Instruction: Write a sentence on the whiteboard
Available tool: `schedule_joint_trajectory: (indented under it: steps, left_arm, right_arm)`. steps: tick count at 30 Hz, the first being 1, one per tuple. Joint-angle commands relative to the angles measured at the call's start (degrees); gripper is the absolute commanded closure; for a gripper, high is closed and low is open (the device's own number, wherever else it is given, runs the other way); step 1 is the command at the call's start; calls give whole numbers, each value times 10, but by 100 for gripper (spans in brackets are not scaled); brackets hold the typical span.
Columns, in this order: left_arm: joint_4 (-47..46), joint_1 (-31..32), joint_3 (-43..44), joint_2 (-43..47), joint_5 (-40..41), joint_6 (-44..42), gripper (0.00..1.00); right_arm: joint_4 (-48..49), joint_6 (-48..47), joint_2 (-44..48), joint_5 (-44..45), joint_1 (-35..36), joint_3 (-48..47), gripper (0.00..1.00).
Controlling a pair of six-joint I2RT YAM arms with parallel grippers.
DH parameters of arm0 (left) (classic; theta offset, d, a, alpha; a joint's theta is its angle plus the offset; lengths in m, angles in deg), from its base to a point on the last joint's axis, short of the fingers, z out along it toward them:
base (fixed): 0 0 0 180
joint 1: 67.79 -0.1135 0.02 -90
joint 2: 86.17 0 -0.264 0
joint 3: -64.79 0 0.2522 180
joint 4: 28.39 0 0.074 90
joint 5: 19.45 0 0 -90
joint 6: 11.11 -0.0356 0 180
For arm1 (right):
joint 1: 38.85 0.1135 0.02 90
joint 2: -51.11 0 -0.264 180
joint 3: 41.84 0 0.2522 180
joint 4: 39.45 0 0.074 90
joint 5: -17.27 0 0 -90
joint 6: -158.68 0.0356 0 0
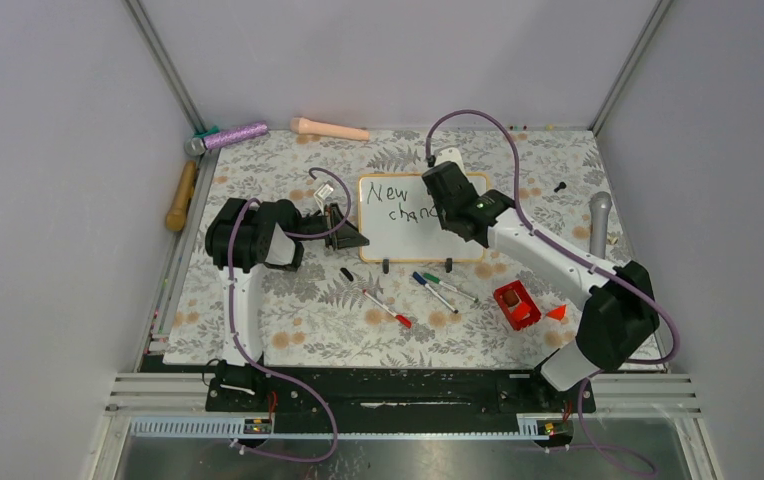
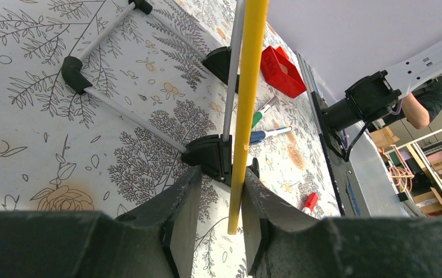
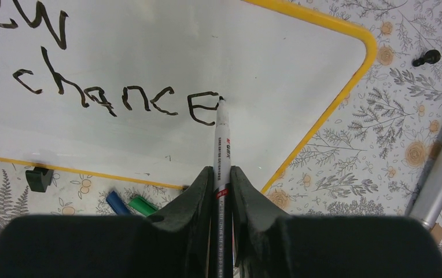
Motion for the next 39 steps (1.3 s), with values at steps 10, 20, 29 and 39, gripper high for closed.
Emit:
schedule_joint_trajectory:
  steps: [10, 20, 29, 39]
  left_arm:
    - [-3, 2, 6, -15, 6, -25, 69]
    - [-3, 1, 6, -15, 7, -25, 69]
    - [-3, 1, 6, -15, 7, -25, 69]
    - [-3, 1, 6, -15, 7, -26, 69]
  right_arm:
    - [45, -2, 83, 28, -7, 37, 100]
    - [36, 13, 63, 20, -15, 46, 100]
    - [35, 16, 54, 15, -16, 43, 100]
    - [30, 22, 38, 20, -24, 39, 100]
